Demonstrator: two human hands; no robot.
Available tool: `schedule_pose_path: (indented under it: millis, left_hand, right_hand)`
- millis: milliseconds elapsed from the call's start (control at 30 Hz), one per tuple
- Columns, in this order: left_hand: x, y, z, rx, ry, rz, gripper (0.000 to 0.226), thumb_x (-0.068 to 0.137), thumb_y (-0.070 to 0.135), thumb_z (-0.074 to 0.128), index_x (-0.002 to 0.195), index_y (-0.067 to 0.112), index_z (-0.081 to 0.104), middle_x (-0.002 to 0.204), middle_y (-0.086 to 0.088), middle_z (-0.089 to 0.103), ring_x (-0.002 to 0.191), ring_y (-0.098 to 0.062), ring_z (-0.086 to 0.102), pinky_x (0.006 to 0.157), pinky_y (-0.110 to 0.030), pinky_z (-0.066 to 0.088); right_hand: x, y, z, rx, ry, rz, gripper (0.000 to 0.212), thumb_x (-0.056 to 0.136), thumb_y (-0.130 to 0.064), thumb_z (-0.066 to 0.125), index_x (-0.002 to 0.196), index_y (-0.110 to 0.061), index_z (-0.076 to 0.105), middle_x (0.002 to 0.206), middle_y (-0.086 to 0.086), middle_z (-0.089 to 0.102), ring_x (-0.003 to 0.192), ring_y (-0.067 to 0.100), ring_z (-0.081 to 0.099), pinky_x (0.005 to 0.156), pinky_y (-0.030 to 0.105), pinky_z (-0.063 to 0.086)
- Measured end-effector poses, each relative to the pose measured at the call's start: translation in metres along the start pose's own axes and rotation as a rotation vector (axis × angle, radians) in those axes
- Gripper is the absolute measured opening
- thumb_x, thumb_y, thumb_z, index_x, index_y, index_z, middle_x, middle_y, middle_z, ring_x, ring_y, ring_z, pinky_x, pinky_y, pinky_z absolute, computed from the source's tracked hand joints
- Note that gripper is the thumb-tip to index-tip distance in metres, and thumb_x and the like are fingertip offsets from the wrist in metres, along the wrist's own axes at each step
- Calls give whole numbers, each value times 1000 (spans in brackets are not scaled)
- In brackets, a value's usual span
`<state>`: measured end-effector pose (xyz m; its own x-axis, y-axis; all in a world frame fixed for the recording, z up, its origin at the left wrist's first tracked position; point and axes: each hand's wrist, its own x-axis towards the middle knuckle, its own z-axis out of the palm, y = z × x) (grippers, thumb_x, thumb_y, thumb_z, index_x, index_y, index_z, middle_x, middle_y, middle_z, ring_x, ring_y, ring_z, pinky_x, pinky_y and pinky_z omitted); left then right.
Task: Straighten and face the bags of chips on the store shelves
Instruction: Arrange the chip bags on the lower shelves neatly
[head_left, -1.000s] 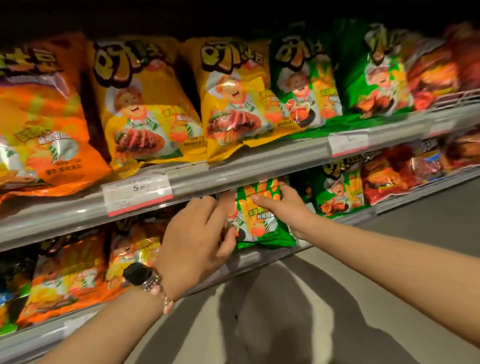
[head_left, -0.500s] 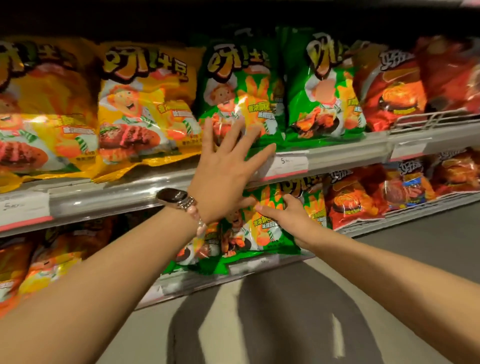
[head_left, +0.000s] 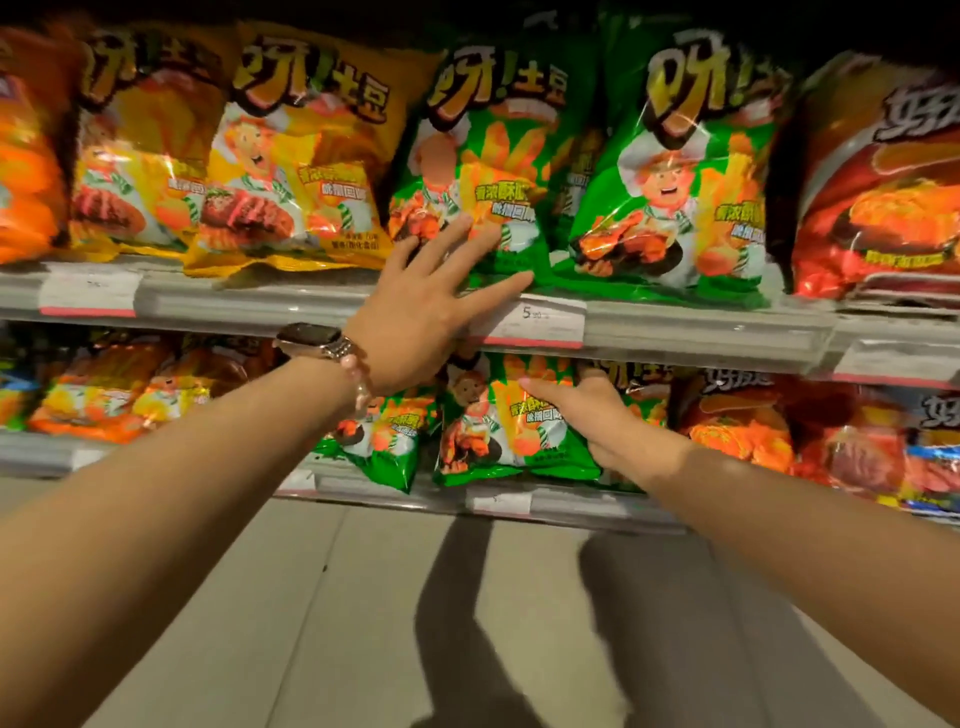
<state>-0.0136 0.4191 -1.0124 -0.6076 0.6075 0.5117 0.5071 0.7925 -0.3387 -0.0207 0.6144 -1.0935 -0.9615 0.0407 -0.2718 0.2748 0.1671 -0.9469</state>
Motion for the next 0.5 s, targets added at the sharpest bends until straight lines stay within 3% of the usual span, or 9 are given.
schedule_pose_path:
  millis: [133,233,367,500]
  left_hand:
    - [3,7,8,96,96,5,91,63,10,81,140,26,34,146,-26,38,137,-42,29,99,-67,30]
    - [12,11,17,84,153,91,93,66,10,75,145,29,30,152,-21,29,141,-39,21,104,-70,17]
    - [17,10,23,30,123,116,94,68,8,73,146,33,27,155,-18,28,143,-43,20,104,-72,11]
    - [14,6,29,-25,154,144,95,68,-6,66,146,34,30,154,-21,27,143,-43,18,104,-72,8]
  right_hand:
    - [0,-3,-3,-76,54,3,55,79,-29,76,114,-2,44,121,13,52,108,26,50,83,31,39]
    - [5,8,1,-51,69,3,64,80,-30,74,125,0,40,124,12,47,117,28,46,86,32,37]
    - [5,14,6,-41,134,28,67,82,-32,72,130,0,36,135,17,44,111,23,42,93,34,36]
    - [9,20,8,-76,175,36,87,85,-34,69,146,4,20,150,16,31,136,29,32,104,33,31]
